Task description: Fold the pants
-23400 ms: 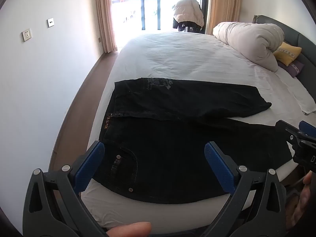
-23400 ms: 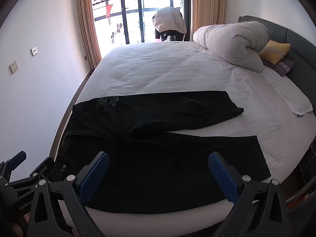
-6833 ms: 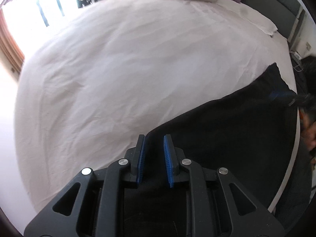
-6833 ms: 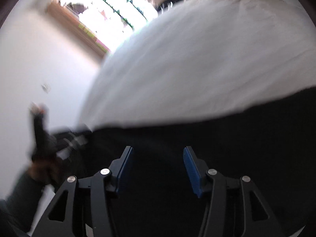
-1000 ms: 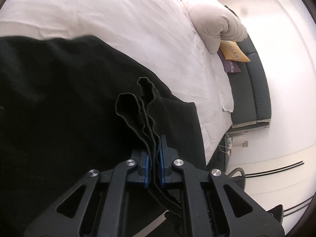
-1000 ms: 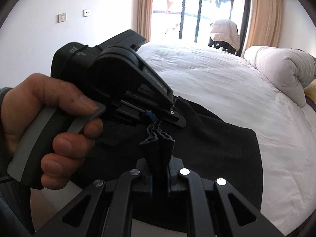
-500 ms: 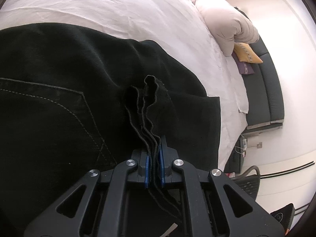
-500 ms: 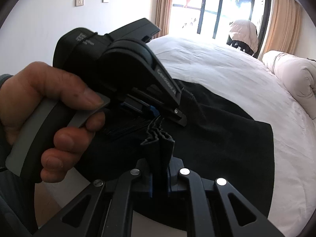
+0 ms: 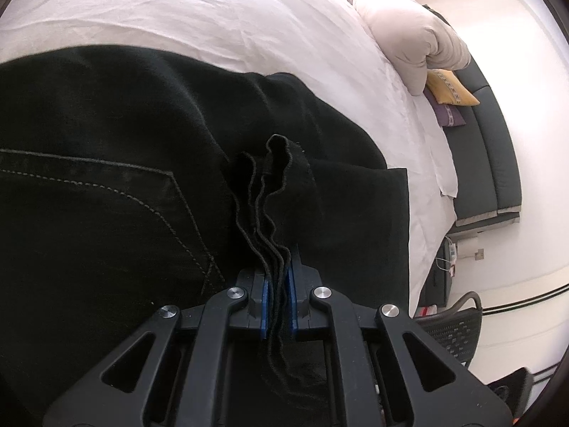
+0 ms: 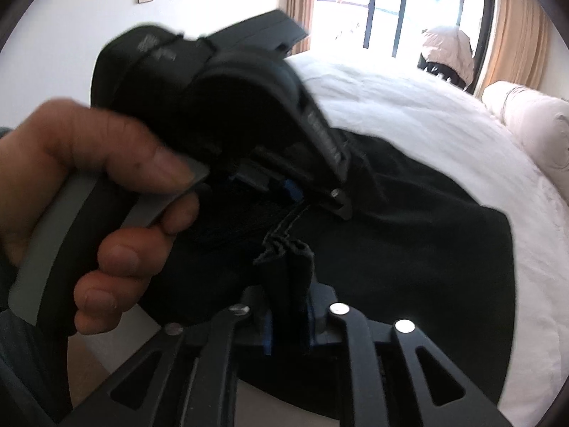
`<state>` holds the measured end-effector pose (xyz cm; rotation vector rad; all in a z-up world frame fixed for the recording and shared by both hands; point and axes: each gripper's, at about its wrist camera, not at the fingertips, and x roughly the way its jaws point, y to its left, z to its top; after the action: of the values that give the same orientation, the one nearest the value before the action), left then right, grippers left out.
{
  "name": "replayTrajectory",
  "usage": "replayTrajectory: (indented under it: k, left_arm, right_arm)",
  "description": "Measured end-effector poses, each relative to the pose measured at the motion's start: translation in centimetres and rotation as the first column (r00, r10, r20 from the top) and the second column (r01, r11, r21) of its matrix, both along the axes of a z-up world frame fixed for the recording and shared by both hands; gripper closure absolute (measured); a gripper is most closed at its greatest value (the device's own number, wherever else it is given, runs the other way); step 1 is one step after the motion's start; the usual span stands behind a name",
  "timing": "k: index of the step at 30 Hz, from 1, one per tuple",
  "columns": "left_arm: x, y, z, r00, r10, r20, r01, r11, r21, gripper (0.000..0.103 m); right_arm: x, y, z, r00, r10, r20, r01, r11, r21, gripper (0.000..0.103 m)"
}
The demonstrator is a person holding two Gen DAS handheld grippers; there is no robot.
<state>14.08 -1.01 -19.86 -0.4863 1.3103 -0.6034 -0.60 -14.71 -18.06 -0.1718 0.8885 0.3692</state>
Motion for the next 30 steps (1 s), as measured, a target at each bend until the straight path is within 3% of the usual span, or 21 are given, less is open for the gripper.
replayTrajectory:
  k: [1, 3, 7, 10, 13, 15, 18, 21, 23, 25, 27, 30]
  left_arm:
    - [0.2, -0.5, -0.2, 1.0, -0.002, -0.003, 0.002, 1.0, -0.003, 0.095]
    - [0.3, -0.5, -0.1, 1.0, -0.005, -0.013, 0.005, 1.0, -0.013, 0.095]
    - [-0.1, 1.2, 1.3, 0.999, -0.006, 0.033, 0.004, 0.999, 0.053, 0.09]
    - [-0.6, 2.4, 3.5, 0.995, 0.017, 0.101, -0.03, 0.99, 0.136, 0.09]
    - [-0.8, 4.0, 5.0, 0.988, 0.068, 0.138, -0.092, 0.98, 0.175, 0.09]
    - [-1.2, 4.6, 6.5, 0.98, 0.098, 0.175, -0.125, 0.981, 0.151, 0.09]
    - [-1.8, 1.8, 7.8, 0.978, 0.02, 0.207, -0.037, 0.996, 0.08, 0.09]
    - [-2.1, -2.0, 6.6, 0.975, -0.085, 0.203, 0.079, 0.996, 0.035, 0.09]
    - [-2.2, -4.2, 5.1, 0.979, -0.116, 0.169, 0.114, 0.993, 0.026, 0.09]
    - [-2.3, -5.1, 3.2, 0.982, -0.136, 0.129, 0.134, 0.991, 0.028, 0.09]
    - [-2.7, -5.5, 1.2, 0.984, -0.149, 0.098, 0.143, 0.987, 0.067, 0.09]
    - [-4.0, -3.4, -0.1, 0.987, -0.123, 0.107, 0.123, 0.992, 0.006, 0.09]
  right_arm:
    - [0.1, 0.0, -0.5, 0.999, 0.005, -0.032, -0.005, 1.0, 0.015, 0.07]
    - [0.1, -0.6, -0.9, 0.997, -0.001, -0.077, 0.006, 0.998, 0.063, 0.066]
    - [-0.9, -3.6, 1.3, 0.993, 0.024, -0.112, 0.002, 0.974, 0.225, 0.045]
    - [-1.7, -6.9, 3.8, 0.996, 0.009, -0.089, 0.02, 0.946, 0.323, 0.044]
    - [-1.3, -11.9, 5.8, 0.993, -0.096, -0.065, 0.114, 0.913, 0.391, 0.039]
    - [-0.3, -15.7, 6.2, 0.979, -0.194, -0.064, 0.203, 0.884, 0.421, 0.039]
    - [2.1, -20.5, 5.1, 0.953, -0.277, -0.122, 0.301, 0.82, 0.488, 0.039]
    - [4.8, -23.3, 3.3, 0.936, -0.292, -0.195, 0.35, 0.741, 0.573, 0.039]
    - [6.9, -24.4, 2.0, 0.932, -0.27, -0.241, 0.362, 0.681, 0.636, 0.039]
    - [8.7, -25.0, 0.8, 0.929, -0.253, -0.269, 0.37, 0.647, 0.667, 0.039]
    - [10.9, -25.6, -1.0, 0.908, -0.269, -0.322, 0.418, 0.646, 0.639, 0.039]
    - [13.0, -26.5, -3.7, 0.893, -0.272, -0.358, 0.442, 0.672, 0.594, 0.044]
